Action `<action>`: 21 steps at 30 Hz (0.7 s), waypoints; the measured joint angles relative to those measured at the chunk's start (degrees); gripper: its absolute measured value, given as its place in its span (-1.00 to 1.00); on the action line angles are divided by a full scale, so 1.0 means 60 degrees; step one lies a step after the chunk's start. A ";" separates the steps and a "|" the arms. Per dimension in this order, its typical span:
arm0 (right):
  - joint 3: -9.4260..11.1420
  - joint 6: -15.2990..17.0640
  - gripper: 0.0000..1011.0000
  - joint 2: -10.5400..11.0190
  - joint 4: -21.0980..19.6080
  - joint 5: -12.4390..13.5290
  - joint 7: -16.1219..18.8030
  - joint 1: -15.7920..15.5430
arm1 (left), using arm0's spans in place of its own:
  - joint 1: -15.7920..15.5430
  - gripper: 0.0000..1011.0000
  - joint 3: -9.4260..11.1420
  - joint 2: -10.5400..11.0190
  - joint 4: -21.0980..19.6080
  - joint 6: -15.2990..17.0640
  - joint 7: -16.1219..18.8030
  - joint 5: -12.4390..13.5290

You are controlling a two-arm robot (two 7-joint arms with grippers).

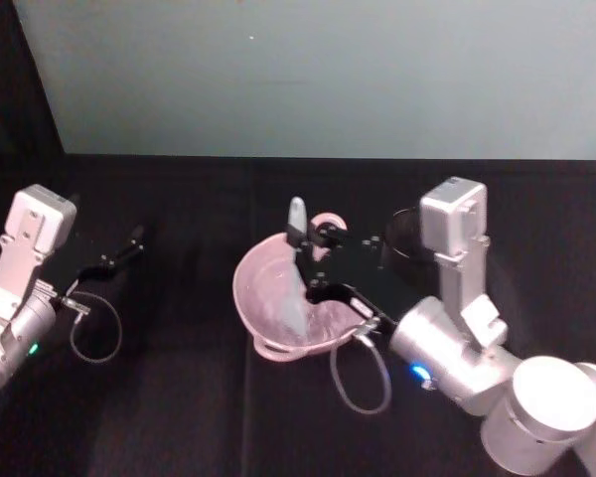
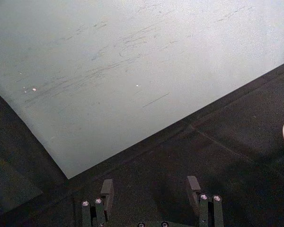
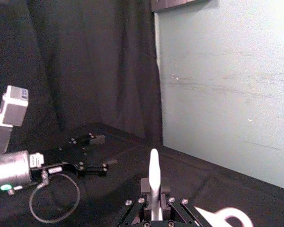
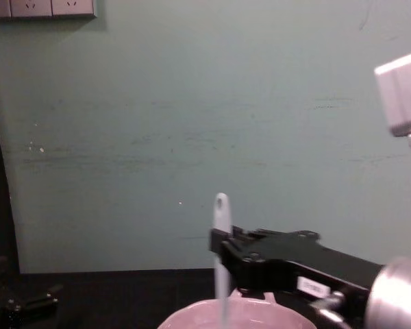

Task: Use the one hand to pick up the spoon and stir the clear water in the bowl.

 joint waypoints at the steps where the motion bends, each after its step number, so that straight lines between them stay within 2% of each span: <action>1: -0.0050 -0.0021 -0.78 -0.0039 0.0064 0.0003 0.0000 0.0063 | 0.0000 1.00 0.0000 0.0000 0.0000 0.0000 0.0000 0.0000; 6: -0.0318 -0.0340 -0.78 -0.0322 0.0691 -0.0102 -0.0115 0.0546 | -0.0001 1.00 0.0000 0.0000 -0.0001 0.0000 0.0000 0.0000; 8: -0.0396 -0.0678 -0.78 -0.0481 0.1176 -0.0314 -0.0285 0.0884 | 0.0000 1.00 0.0000 0.0000 0.0000 0.0000 0.0000 0.0001; 12: -0.0224 -0.1110 -0.78 -0.0796 0.2254 -0.0661 -0.0693 0.1682 | -0.0001 1.00 -0.0001 0.0000 0.0000 0.0000 0.0000 0.0000; 16: 0.0024 -0.0933 -0.78 -0.0775 0.2640 -0.0787 -0.0842 0.2069 | -0.0001 1.00 -0.0001 0.0000 -0.0001 0.0000 0.0000 0.0000; 21: 0.0296 -0.0499 -0.78 -0.0451 0.2337 -0.0715 -0.0742 0.2010 | -0.0001 1.00 -0.0001 0.0000 0.0000 0.0000 0.0000 0.0001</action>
